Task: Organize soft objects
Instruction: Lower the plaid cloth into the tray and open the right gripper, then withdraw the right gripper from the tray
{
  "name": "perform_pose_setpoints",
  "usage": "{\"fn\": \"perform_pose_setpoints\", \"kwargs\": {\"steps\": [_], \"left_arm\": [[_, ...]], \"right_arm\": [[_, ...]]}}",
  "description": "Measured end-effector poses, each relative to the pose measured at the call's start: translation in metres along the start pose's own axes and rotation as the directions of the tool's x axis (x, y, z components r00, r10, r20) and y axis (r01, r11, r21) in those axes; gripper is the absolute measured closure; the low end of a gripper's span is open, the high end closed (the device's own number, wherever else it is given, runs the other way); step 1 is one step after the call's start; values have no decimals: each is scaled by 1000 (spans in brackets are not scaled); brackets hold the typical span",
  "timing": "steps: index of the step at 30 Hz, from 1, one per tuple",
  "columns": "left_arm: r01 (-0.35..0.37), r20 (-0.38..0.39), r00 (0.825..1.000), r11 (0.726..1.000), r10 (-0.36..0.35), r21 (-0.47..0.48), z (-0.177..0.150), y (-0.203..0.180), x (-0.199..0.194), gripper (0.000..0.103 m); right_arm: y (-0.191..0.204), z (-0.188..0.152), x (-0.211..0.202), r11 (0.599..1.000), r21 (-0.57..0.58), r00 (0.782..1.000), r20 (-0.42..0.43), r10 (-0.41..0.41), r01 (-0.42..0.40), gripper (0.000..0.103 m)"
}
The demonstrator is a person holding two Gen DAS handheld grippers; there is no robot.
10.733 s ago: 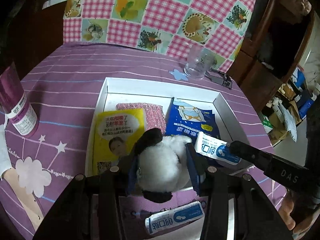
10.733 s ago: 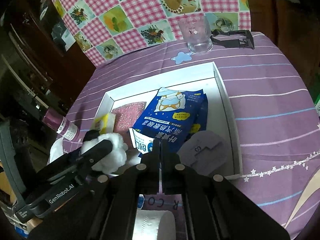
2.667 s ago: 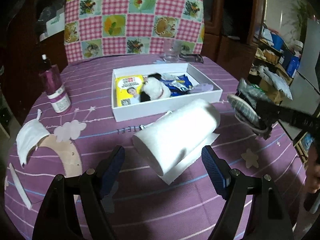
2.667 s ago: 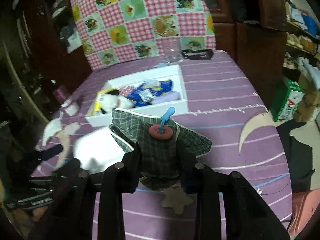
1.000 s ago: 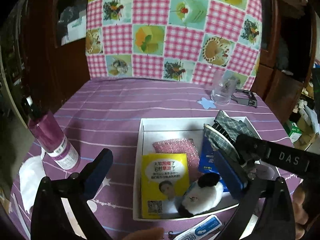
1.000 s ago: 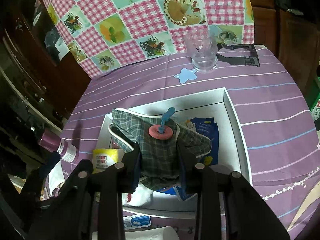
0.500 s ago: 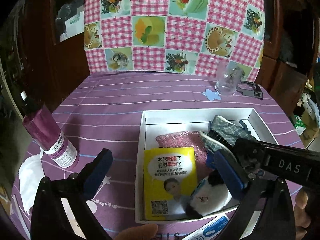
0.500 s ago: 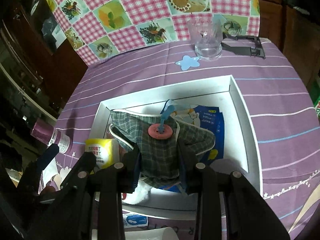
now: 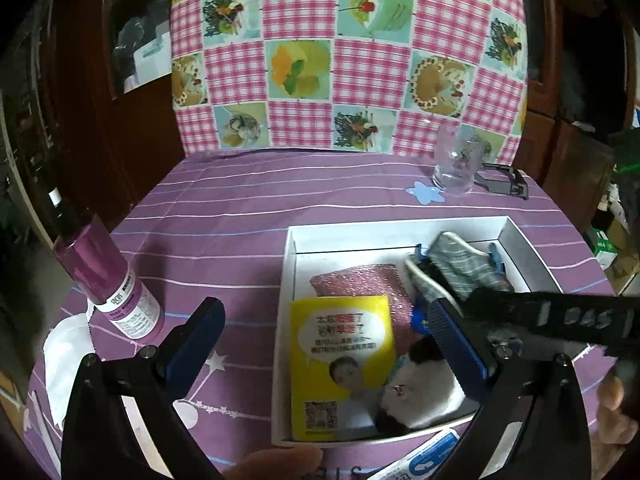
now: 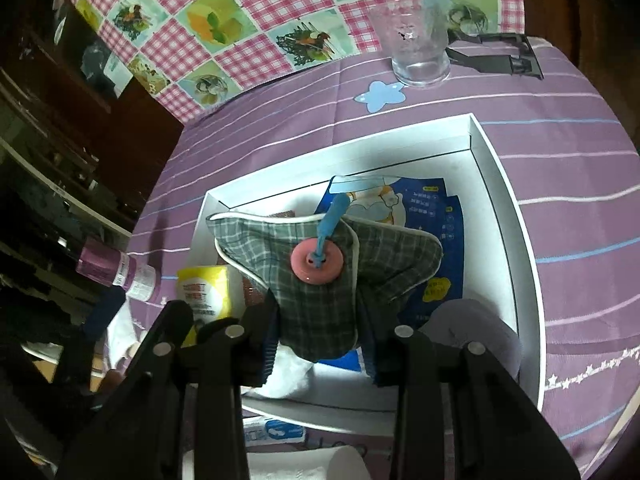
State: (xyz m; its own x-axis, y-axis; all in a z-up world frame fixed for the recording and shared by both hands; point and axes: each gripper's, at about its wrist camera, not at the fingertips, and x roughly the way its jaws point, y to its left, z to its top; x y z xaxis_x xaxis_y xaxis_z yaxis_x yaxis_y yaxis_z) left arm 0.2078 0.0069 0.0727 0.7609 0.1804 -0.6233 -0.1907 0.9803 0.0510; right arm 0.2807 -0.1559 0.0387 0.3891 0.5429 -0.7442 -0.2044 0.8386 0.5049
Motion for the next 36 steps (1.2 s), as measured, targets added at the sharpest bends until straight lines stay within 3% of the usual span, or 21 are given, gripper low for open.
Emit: {"fn": "perform_pose_setpoints", "kwargs": {"steps": [4,7,10,16,19,22,26,31,36], "left_arm": [[19,6,1000,999,-19,-44,1,9,-2,0],[37,15,999,998,-37,-57,2,11,-6,0],[63,22,998,996,-61,-62,4,12,-10,0],[56,48,997,997,-53,-59,4,13,-25,0],[61,72,996,995,-55,-81,-1,18,-40,0],[64,74,995,996,-60,-55,-8,21,-57,0],[75,80,994,996,-72,-44,-29,29,-83,0],[116,50,992,993,-115,-28,-65,32,-99,0],[130,56,990,991,-132,32,-96,22,-98,0]], "right_arm": [[-7,2,-12,995,77,997,-40,72,-68,52],[-9,3,-28,984,115,991,-3,136,-135,40],[-3,4,-42,986,88,990,23,141,-143,36],[19,0,-61,999,-44,996,92,13,-9,36],[30,-9,-74,992,-92,986,156,-66,81,36],[40,-21,-92,985,-139,969,237,-63,99,36],[49,-44,-102,972,-215,959,282,-32,96,36],[39,-92,-104,941,-287,927,368,-66,181,36],[23,-126,-95,933,-293,922,376,-90,210,36]]}}
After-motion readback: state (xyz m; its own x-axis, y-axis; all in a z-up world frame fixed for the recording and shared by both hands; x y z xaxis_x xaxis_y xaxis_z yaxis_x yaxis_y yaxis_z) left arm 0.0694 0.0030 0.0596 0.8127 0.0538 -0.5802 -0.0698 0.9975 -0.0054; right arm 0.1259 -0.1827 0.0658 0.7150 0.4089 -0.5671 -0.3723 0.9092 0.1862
